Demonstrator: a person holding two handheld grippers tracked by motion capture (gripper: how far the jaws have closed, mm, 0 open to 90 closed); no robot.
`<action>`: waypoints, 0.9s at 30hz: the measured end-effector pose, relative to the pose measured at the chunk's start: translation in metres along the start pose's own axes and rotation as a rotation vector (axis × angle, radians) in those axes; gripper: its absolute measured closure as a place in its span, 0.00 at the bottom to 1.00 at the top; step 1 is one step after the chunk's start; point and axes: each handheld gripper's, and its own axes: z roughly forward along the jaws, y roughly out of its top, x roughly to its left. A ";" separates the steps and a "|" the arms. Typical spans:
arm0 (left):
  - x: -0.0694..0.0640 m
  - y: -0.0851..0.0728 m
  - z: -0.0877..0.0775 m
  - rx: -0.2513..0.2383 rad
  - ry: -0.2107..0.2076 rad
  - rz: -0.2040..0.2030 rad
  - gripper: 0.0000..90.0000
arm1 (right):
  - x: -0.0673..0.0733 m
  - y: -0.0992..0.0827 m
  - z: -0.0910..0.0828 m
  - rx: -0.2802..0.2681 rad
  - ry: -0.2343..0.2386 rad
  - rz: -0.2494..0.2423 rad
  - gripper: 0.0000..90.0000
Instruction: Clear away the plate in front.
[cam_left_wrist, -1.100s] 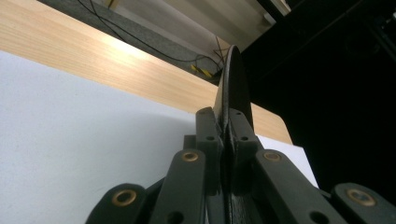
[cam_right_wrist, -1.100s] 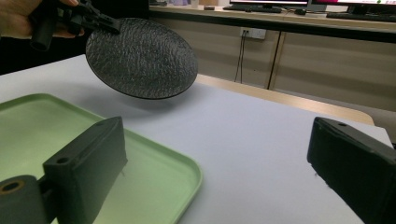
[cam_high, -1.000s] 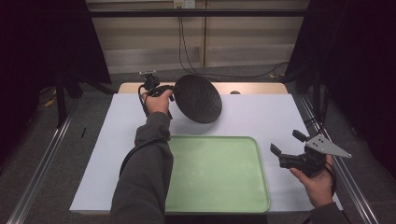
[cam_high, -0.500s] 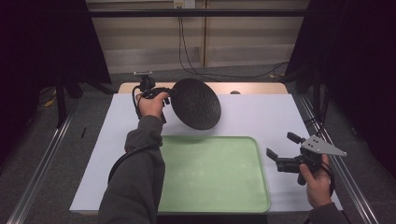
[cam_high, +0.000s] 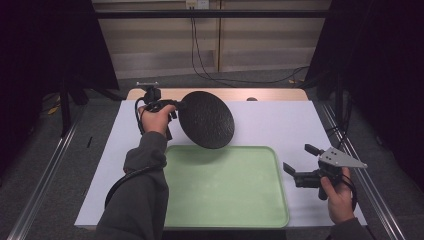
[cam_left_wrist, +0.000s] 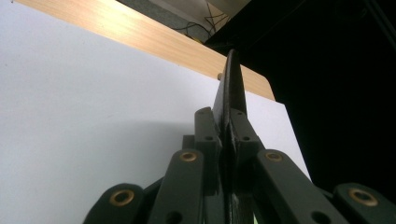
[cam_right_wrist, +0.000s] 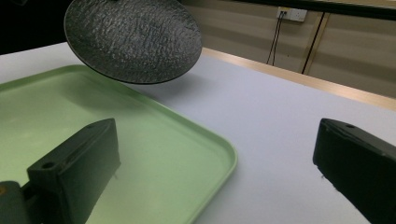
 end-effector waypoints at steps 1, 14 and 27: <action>0.000 -0.001 -0.002 -0.008 -0.007 0.002 0.94 | 0.000 0.000 0.000 0.000 -0.002 -0.002 0.00; -0.002 -0.013 -0.020 0.008 -0.033 0.010 0.94 | 0.001 -0.001 -0.002 -0.019 0.018 0.010 0.00; -0.007 -0.018 -0.030 0.037 -0.059 0.044 0.94 | 0.002 -0.001 -0.005 -0.030 0.027 0.001 0.00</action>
